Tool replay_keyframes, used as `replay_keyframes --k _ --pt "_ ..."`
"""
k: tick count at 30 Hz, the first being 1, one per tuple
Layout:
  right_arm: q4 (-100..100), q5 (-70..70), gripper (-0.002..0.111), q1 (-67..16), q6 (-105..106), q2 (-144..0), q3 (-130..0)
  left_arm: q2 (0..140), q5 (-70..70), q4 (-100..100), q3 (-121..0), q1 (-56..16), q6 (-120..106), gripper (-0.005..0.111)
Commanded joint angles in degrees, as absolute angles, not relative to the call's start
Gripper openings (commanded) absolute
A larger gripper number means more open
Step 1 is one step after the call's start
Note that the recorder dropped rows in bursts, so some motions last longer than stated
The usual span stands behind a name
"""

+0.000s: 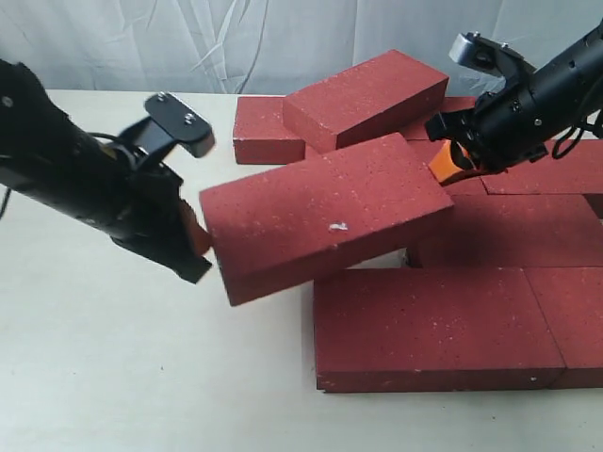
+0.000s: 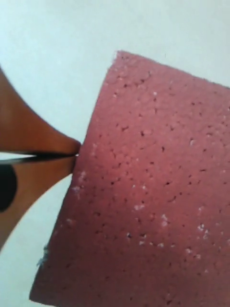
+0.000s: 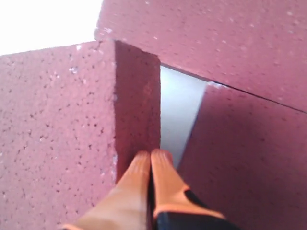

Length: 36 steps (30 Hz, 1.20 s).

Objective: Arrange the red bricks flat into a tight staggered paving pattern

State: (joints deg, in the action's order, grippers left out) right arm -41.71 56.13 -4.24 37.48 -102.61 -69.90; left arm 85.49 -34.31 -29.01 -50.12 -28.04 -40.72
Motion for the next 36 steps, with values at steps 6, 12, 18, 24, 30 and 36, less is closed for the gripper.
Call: replay_keyframes --k 6,12,18,24,30,36 --pt "-48.07 55.00 -0.001 -14.76 40.66 -102.26 -69.73 80.71 -38.38 -23.71 -50.28 -14.50 -33.25 0.000" --pt "-47.84 49.50 -0.001 -21.97 40.43 -102.56 -69.73 80.71 -38.40 -23.35 -50.28 -9.62 -33.25 0.000" --pt "-44.02 49.77 -0.001 -26.38 36.83 -104.31 -73.90 81.70 -37.83 -21.43 -50.28 -4.77 -31.72 0.000" --pt "-35.11 50.66 -0.001 -30.00 30.71 -108.86 -80.37 87.29 -36.46 -22.60 -50.28 -1.20 -30.66 0.000" --pt "-33.64 48.83 -0.001 -31.95 29.73 -113.85 -81.42 93.44 -33.72 -22.59 -50.28 -1.21 -30.66 0.000" --pt "-32.56 46.43 -0.001 -32.05 29.73 -118.37 -81.42 97.48 -31.39 -22.47 -50.28 -1.21 -30.66 0.000"
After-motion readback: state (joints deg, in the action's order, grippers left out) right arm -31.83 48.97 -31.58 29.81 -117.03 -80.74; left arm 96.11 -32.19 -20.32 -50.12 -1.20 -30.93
